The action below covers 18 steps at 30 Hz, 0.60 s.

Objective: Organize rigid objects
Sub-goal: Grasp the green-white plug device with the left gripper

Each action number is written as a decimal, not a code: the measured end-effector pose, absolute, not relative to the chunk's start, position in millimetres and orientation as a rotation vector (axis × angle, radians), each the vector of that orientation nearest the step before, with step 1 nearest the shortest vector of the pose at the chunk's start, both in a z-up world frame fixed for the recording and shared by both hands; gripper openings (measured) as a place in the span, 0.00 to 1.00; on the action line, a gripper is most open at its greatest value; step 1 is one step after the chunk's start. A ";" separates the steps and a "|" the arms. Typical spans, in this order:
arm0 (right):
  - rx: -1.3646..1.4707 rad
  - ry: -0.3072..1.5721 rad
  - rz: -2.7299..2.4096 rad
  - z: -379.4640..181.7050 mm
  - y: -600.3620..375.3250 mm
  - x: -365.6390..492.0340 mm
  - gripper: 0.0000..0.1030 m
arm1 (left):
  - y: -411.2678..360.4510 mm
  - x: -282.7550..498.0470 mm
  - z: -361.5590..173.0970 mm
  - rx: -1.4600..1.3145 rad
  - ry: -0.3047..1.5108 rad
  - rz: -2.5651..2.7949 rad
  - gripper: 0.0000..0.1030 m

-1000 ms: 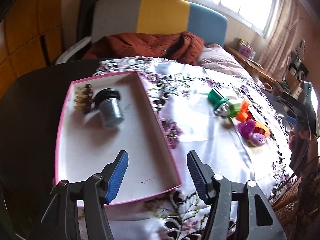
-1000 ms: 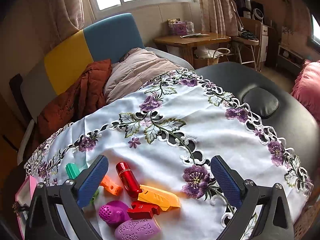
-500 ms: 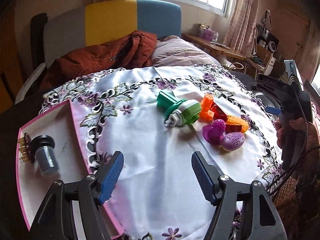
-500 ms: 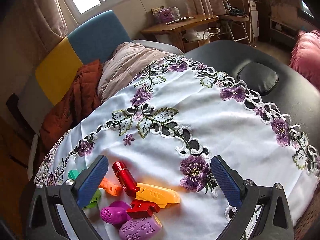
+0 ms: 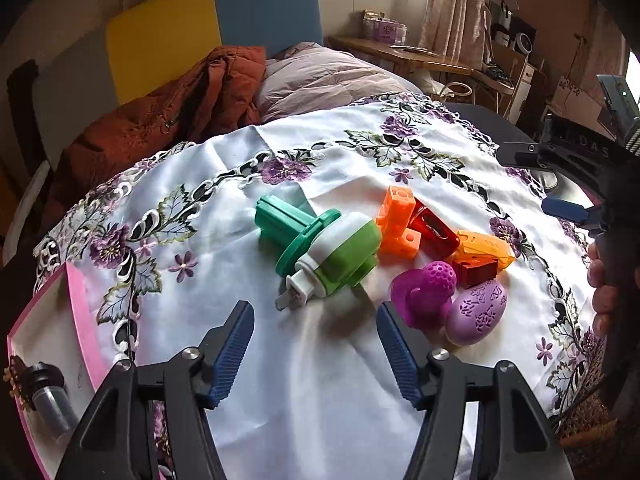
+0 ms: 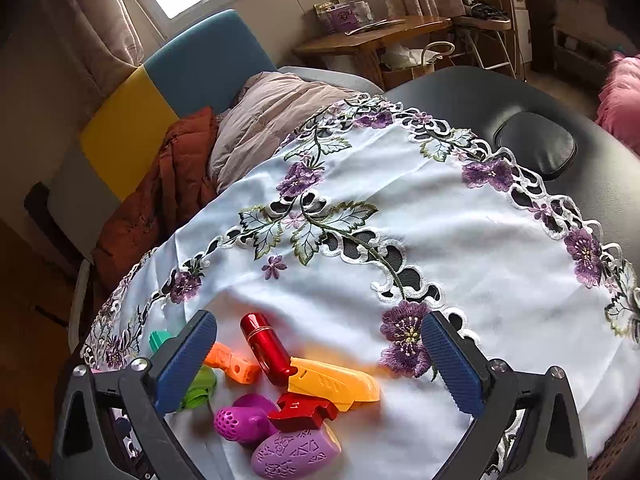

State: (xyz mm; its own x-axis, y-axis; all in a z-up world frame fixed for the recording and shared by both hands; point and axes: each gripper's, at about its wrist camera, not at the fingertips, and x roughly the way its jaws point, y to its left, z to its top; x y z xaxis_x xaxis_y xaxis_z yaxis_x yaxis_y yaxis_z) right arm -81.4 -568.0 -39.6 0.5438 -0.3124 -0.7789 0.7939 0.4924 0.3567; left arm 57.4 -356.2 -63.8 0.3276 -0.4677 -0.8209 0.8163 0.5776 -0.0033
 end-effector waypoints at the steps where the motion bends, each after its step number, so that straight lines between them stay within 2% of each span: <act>1: 0.791 0.706 -0.738 -40.0 -568.0 -81.1 1.00 | -360.7 59.0 -64.0 0.464 0.882 -0.885 0.62; 14: 0.854 0.678 -0.737 -41.9 -574.5 -86.7 1.00 | -428.7 71.2 -93.8 0.649 0.847 -0.936 0.62; 15: 0.852 0.678 -0.741 -41.9 -574.9 -86.8 1.00 | -430.7 71.7 -96.0 0.646 0.853 -0.936 0.54; 18: 0.855 0.679 -0.747 -42.8 -576.1 -87.7 1.00 | -428.2 69.6 -100.8 0.623 0.870 -0.947 0.51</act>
State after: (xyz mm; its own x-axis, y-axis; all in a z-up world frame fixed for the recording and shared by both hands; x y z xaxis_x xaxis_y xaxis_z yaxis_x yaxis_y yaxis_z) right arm -87.7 -576.1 -42.8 0.5605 -0.2969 -0.7731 0.7977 0.4443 0.4076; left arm 69.6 -428.2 -100.8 0.3045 -0.4283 -0.8508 0.8841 0.4596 0.0851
